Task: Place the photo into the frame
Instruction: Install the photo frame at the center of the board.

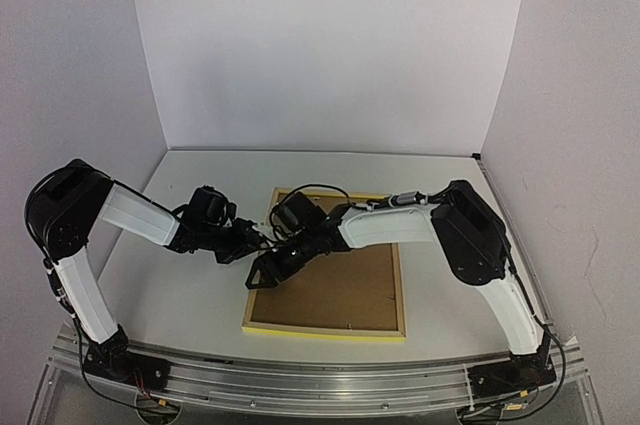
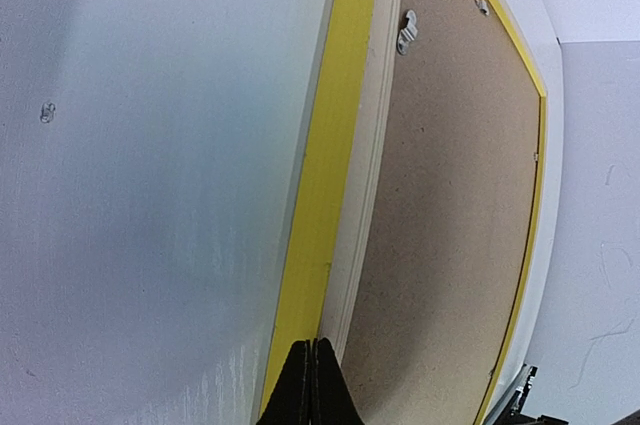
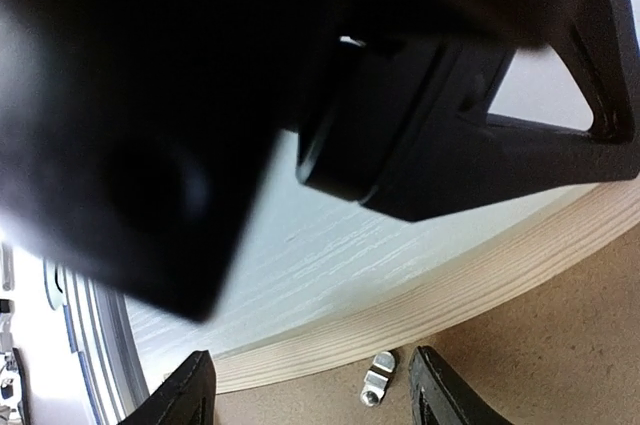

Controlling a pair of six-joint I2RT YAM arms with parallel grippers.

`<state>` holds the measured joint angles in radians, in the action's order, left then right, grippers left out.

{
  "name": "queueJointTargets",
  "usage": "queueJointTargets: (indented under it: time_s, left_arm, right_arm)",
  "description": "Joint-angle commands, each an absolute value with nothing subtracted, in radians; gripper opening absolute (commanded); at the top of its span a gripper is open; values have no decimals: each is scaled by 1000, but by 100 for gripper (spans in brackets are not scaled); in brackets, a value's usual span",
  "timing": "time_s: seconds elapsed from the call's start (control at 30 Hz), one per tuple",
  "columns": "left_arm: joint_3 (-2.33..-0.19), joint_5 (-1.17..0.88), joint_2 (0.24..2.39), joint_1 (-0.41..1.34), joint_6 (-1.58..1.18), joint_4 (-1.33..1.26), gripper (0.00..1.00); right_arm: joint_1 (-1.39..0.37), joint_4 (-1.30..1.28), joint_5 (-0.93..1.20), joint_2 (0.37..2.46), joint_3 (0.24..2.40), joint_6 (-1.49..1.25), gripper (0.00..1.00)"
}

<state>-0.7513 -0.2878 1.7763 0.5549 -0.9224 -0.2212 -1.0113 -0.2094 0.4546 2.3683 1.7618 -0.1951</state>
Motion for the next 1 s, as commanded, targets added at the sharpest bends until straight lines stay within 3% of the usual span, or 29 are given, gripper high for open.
queueJointTargets:
  time_s: [0.0, 0.43, 0.53, 0.7, 0.97]
  left_arm:
    - [-715, -271, 1858, 591, -932, -45, 0]
    - [-700, -262, 1839, 591, -928, -37, 0]
    - [-694, -262, 1832, 591, -925, -37, 0]
    - [-686, -260, 1820, 591, -922, -32, 0]
    - [-680, -262, 1813, 591, -922, -32, 0]
  right_arm:
    - [-1101, -308, 360, 2305, 1721, -308, 64]
    - [-1058, -81, 210, 2142, 1519, -492, 57]
    - [-1047, -67, 190, 2108, 1477, -495, 49]
    - [-1032, -64, 204, 2119, 1483, -552, 22]
    - [-1032, -66, 244, 2252, 1588, -628, 9]
